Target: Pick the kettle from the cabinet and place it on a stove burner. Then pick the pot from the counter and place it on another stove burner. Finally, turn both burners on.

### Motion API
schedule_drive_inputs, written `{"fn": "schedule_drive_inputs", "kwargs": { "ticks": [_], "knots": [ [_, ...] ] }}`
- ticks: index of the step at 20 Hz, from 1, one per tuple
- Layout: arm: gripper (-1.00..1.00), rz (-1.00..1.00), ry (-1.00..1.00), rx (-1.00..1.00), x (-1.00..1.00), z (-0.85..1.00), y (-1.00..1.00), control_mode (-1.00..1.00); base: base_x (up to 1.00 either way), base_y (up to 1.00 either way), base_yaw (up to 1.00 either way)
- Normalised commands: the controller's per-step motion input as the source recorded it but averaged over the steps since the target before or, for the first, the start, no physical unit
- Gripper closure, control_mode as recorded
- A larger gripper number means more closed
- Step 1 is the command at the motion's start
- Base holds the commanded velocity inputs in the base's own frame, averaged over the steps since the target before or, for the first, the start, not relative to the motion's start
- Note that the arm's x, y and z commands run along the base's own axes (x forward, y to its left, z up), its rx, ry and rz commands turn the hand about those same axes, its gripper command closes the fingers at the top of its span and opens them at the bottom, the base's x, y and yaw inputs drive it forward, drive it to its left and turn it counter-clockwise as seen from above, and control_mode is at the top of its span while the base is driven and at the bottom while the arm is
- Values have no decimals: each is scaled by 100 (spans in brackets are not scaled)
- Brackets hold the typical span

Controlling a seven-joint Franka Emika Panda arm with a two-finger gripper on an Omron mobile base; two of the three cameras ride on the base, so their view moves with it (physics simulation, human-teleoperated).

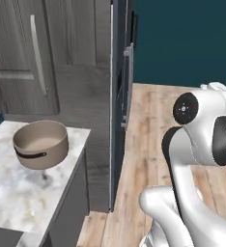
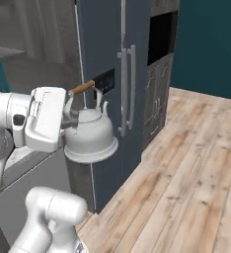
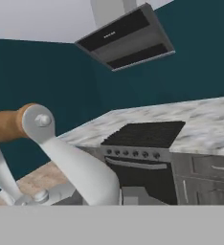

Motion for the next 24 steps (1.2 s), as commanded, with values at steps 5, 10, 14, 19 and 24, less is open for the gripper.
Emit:
{"fn": "schedule_drive_inputs", "kwargs": {
  "ticks": [5, 10, 14, 19, 24],
  "knots": [
    [100, 0, 0, 0, 0, 0, 0, 100, -4, 18, -43],
    [100, 0, 0, 0, 0, 0, 0, 100, -1, 6, -42],
    [100, 0, 0, 0, 0, 0, 0, 100, 0, 3, -41],
    [100, 0, 0, 0, 0, 0, 0, 100, 0, 5, -39],
    [100, 0, 0, 0, 0, 0, 0, 100, 6, 1, -39]
  ]
}}
